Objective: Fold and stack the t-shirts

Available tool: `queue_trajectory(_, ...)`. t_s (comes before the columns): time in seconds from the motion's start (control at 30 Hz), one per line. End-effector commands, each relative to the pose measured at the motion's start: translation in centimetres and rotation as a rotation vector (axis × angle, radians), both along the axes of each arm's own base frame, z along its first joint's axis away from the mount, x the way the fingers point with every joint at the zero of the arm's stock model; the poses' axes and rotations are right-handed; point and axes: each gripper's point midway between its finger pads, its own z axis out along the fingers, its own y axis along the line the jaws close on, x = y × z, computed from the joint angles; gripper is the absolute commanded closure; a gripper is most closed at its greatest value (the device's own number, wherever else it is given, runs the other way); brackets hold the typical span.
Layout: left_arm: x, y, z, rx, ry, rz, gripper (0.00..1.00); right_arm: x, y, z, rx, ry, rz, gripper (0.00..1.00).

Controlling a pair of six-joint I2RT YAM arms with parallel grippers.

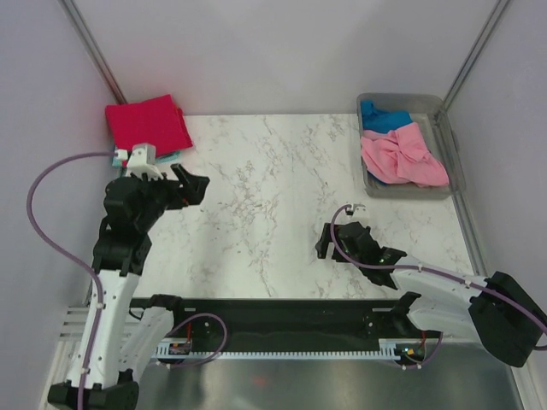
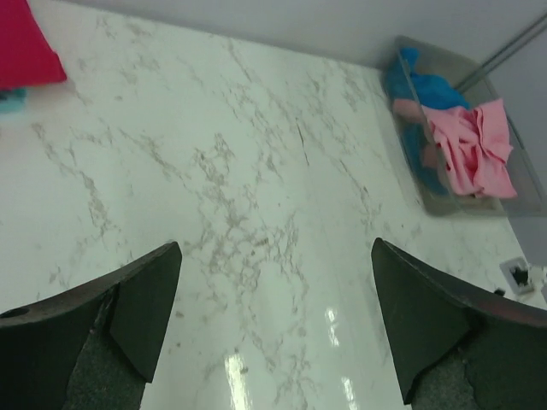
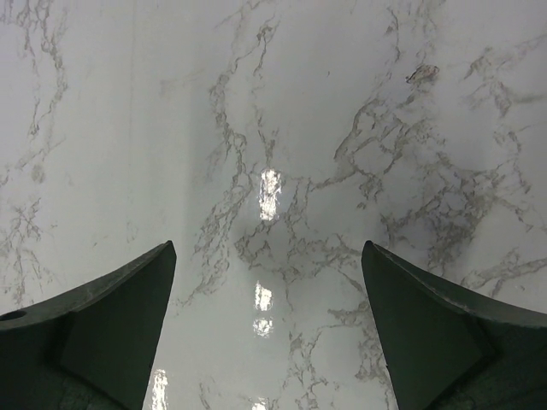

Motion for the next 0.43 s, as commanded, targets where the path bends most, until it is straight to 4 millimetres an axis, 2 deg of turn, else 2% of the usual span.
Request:
queue_trajectory(0.0,-5.7,-0.7,-6.5,0.025,0.168,-0.083,0.00,0.5,0.0,1.3,0.033,-0.045,-0.031,0.02)
queue_trajectory(0.03,-6.5,-0.8,-6.9,0.028,0.162,-0.101,0.00,0.5,0.0,1.4,0.032,-0.048,-0.032,0.02)
queue_trajectory(0.07,-7.1,-0.7,-8.4,0.024,0.189,-0.090,0.00,0.5,0.0,1.4,0.030,-0.047,-0.035,0.02)
queue_trajectory(0.1,-7.9,-0.1,-8.0,0.006,0.147,-0.044,0.00,0.5,0.0,1.4,0.030,-0.048,-0.034,0.02)
queue_trajectory(0.17,-8.2,0.3,-8.1,0.002,0.118,-0.017,0.00,0.7,0.1,1.4,0.029,-0.046,-0.037,0.02)
queue_trajectory(0.4,-8.2,-0.9,-8.6,0.001,0.128,-0.077,0.00,0.5,0.1,0.7,-0.016,-0.008,-0.030,0.02)
